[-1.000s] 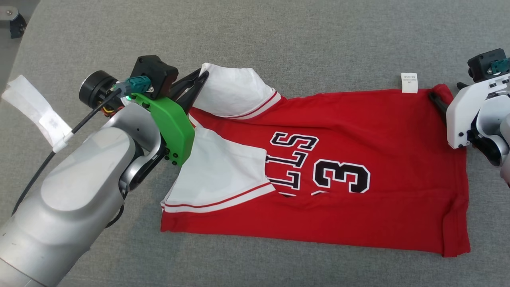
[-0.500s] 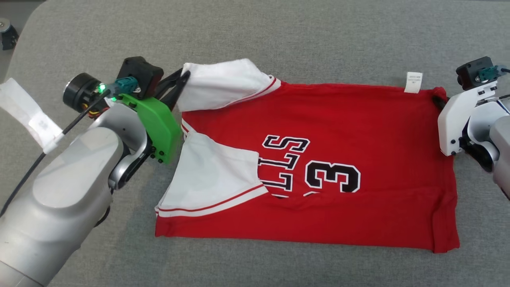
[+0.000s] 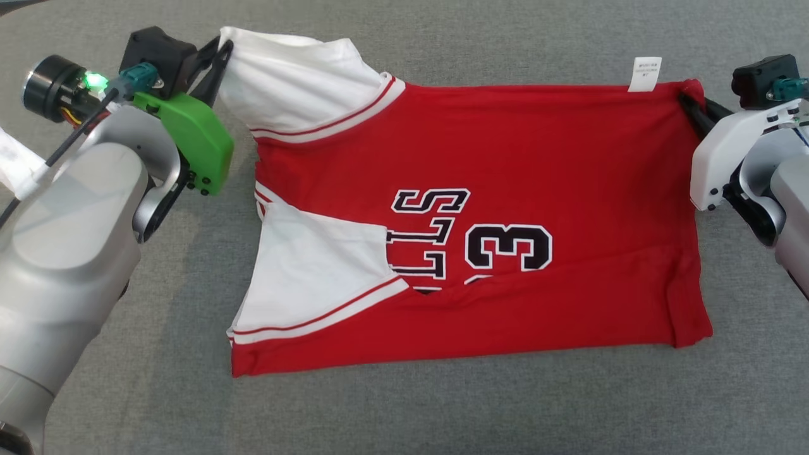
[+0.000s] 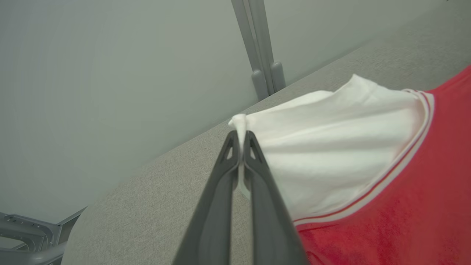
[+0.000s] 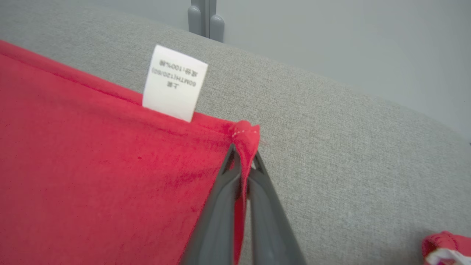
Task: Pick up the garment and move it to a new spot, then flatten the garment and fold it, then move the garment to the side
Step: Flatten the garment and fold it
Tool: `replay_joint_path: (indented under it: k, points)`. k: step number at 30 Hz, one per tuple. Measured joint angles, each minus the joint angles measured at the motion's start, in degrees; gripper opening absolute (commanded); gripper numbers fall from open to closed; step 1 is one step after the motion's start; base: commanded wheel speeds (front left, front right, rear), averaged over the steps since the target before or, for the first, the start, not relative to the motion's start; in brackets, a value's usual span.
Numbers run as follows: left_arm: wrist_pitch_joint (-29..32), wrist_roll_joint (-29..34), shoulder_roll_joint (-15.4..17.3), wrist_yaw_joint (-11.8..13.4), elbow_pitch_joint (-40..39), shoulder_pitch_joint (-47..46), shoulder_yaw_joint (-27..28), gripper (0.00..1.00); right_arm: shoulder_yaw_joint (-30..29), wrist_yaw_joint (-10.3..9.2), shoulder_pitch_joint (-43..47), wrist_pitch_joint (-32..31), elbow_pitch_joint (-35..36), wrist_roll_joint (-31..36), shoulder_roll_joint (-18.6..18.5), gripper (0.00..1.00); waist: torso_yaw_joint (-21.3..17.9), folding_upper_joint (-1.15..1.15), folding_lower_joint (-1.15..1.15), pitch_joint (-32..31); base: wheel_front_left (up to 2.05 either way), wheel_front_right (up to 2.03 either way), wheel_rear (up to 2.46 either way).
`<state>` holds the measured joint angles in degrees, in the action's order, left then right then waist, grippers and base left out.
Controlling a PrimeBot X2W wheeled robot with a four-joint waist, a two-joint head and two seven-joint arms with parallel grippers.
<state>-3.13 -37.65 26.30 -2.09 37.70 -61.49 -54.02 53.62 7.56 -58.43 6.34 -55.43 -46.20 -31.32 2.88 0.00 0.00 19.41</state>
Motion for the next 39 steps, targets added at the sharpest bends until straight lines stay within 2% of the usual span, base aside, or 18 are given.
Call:
replay_joint_path:
  k: [4, 9, 16, 21, 26, 33, 39]
  points:
    - [-3.67, 0.65, -1.33, -0.13, 4.44, -2.32, 0.48, 0.00, 0.18, 0.00, -0.73, 4.20, -1.24, -0.12, 0.45, 0.00, -1.18, 0.00, 0.00, 0.68, 0.00, 0.00, 0.00]
    - [-5.84, 0.68, -2.70, -1.44, 7.77, -1.81, -0.33, 0.00, 1.56, -0.01, 0.60, 6.61, -0.65, -1.29, 0.98, 0.00, -1.84, 0.00, 0.00, -0.08, 0.00, 0.00, 0.00]
    - [-7.55, 0.35, -2.23, -2.94, 8.80, 2.60, -1.82, 0.00, 3.70, -0.01, 4.87, 8.23, 3.28, -3.41, -0.37, 0.00, -1.76, 0.00, 0.00, -3.40, 0.00, 0.00, 0.00]
    - [-7.89, -0.64, -0.88, -3.42, 5.94, 6.54, -2.71, 0.00, 5.00, -0.02, 8.42, 8.47, 6.59, -5.10, -1.66, 0.00, -1.51, 0.00, 0.00, -6.39, 0.00, 0.00, 0.00]
    - [-6.54, -1.19, 1.75, -3.43, 0.48, 11.59, -4.14, 0.00, 6.32, -0.02, 12.17, 8.56, 9.54, -6.13, -3.25, 0.00, -1.18, 0.00, 0.00, -9.33, 0.00, 0.00, 0.00]
    - [-1.67, -3.77, 8.58, -2.33, -11.61, 20.53, -5.81, 0.00, 8.48, -0.02, 16.36, 8.61, 12.98, -8.38, -5.59, 0.00, -1.10, 0.00, 0.00, -12.99, 0.00, 0.00, 0.00]
    - [4.46, -5.55, 14.29, -0.65, -23.24, 27.31, -8.36, 0.00, 11.70, -0.02, 18.81, 5.73, 16.67, -11.35, -8.89, 0.00, -1.16, 0.00, 0.00, -14.73, 0.00, 0.00, 0.00]
